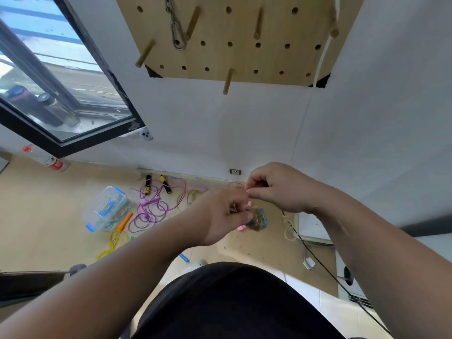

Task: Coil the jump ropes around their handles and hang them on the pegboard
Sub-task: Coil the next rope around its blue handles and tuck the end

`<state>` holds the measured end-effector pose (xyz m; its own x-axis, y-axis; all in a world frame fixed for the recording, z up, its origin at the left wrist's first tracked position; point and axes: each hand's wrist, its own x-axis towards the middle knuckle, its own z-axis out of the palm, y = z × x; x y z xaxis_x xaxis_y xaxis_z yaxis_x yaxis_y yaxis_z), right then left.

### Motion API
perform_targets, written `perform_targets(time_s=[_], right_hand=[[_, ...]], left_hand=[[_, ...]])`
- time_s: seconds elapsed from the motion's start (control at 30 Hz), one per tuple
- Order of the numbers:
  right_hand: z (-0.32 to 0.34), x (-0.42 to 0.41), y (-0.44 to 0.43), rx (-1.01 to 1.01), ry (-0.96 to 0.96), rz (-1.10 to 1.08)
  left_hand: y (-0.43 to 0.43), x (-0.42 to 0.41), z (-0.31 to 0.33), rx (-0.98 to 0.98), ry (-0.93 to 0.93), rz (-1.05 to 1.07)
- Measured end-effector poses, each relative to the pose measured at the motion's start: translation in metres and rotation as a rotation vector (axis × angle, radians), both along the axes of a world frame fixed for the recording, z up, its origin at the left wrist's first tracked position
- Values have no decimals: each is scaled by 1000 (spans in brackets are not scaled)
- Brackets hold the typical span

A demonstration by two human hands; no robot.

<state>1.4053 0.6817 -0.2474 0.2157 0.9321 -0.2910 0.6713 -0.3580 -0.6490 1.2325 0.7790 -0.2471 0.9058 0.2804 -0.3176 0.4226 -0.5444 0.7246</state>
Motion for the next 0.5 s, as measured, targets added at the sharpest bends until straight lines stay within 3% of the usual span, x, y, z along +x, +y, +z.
perform_targets(time_s=[0.07, 0.17, 0.23, 0.37, 0.5], right_hand=[[-1, -17, 8, 31, 2, -82], [-5, -42, 13, 86, 100, -234], [-6, -55, 15, 138, 90, -298], [-6, -71, 21, 308, 80, -440], [-6, -87, 33, 360, 89, -481]], left_hand=[[9, -2, -9, 33, -5, 91], [28, -7, -22, -119, -31, 385], [35, -11, -26, -215, -38, 465], [45, -14, -31, -610, -112, 629], [59, -15, -28, -860, -138, 714]])
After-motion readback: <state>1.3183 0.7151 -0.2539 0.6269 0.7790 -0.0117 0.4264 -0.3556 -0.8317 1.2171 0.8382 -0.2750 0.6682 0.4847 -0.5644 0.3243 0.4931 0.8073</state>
